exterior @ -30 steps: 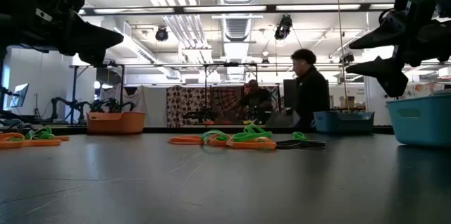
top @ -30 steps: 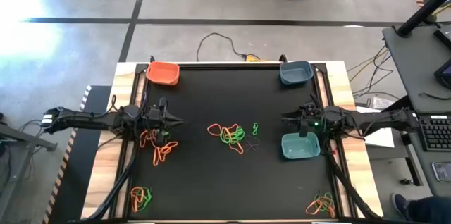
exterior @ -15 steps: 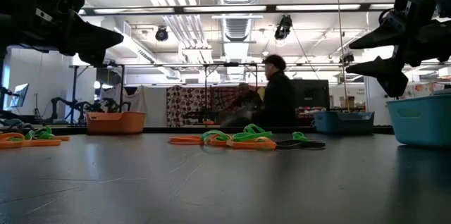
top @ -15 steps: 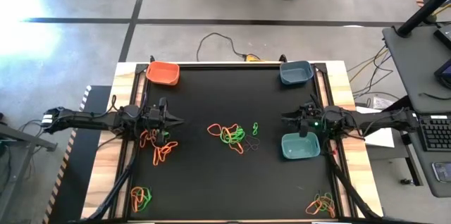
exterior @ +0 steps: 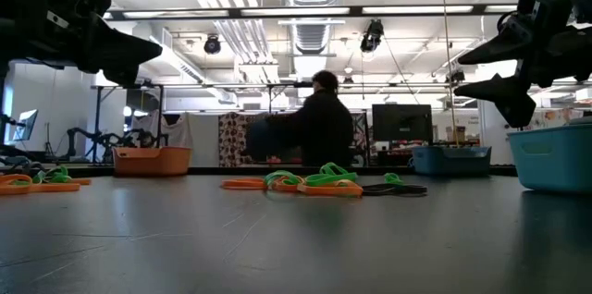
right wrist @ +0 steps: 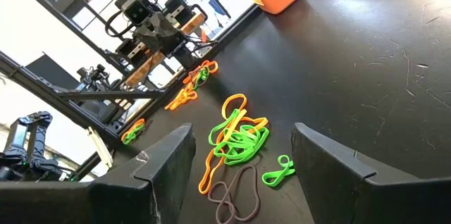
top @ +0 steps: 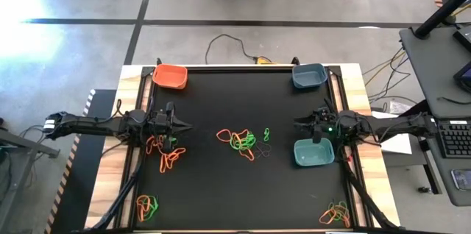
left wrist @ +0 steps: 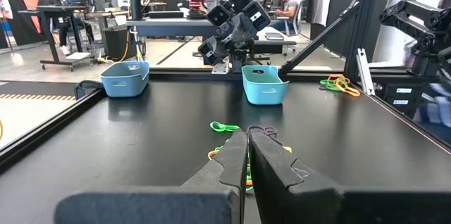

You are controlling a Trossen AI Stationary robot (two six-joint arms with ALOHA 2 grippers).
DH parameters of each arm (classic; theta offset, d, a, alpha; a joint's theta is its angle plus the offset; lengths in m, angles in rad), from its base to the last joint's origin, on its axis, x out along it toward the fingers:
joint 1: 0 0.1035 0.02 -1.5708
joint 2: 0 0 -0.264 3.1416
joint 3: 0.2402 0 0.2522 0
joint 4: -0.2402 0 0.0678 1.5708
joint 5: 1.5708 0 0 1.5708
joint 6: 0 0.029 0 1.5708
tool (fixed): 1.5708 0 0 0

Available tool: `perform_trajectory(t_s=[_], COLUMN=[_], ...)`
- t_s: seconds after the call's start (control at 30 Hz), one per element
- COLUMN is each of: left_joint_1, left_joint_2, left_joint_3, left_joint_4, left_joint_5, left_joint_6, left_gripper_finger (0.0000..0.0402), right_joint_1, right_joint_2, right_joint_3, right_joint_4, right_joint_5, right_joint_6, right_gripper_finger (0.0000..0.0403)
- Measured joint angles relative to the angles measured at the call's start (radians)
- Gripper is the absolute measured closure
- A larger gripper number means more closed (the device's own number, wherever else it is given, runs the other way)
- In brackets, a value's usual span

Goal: Sort rubber bands into baskets

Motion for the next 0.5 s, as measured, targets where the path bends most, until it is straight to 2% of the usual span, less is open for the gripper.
perform_trajectory(t_s=[0.33, 0.43, 0.5], left_joint_1=[0.000, 0.000, 0.000], left_joint_2=[0.000, 0.000, 0.000], left_joint_3=[0.000, 0.000, 0.000], left_joint_4=[0.000, 0.000, 0.000], left_joint_5=[0.000, 0.000, 0.000], left_joint_6=[0.000, 0.000, 0.000], left_gripper_finger=[0.0400, 0.0400, 0.0400], right_joint_1=[0.000, 0.000, 0.003], right_joint_2=[0.000, 0.000, 0.016], right_joint_3=[0.000, 0.000, -0.001], right_joint_4=[0.005, 0.045, 0.092], right_joint_5=[-0.001, -0.045, 0.098], right_joint_6=[0.027, 0.261, 0.425], right_gripper_finger=[0.0179, 0.0179, 0.0179])
